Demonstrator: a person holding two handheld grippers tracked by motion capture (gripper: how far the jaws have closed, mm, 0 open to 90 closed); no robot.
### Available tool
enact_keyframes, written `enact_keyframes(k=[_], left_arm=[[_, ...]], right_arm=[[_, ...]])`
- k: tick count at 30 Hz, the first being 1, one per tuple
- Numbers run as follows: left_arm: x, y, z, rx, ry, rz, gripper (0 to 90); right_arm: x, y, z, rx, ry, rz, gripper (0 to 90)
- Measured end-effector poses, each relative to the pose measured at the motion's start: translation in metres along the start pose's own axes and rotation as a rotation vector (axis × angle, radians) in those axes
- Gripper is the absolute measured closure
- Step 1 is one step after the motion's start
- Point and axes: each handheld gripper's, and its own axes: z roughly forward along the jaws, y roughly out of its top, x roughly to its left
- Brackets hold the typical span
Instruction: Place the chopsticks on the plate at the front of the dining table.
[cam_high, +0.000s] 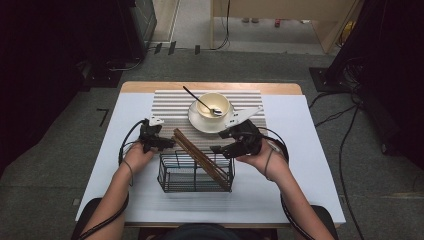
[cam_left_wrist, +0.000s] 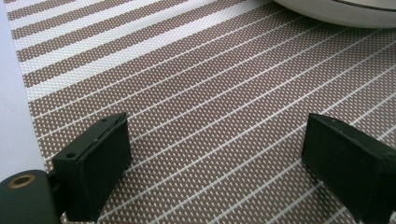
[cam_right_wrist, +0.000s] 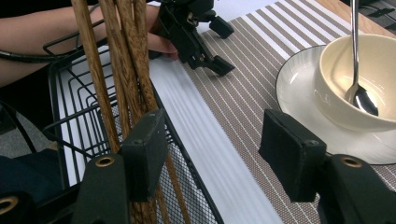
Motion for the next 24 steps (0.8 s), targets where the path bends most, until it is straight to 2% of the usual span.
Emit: enact_keyframes(k=[11, 24], left_arm=[[0.0, 0.0, 0.0, 0.0, 0.0, 0.0, 8.4], [0.0, 0.0, 0.0, 0.0, 0.0, 0.0, 8.5]], right_arm=[[0.008, 0.003, 0.0, -0.015, 0.032, -0.026, 42.4], [0.018, 0.005, 0.002, -0.018, 0.073, -0.066, 50.0]])
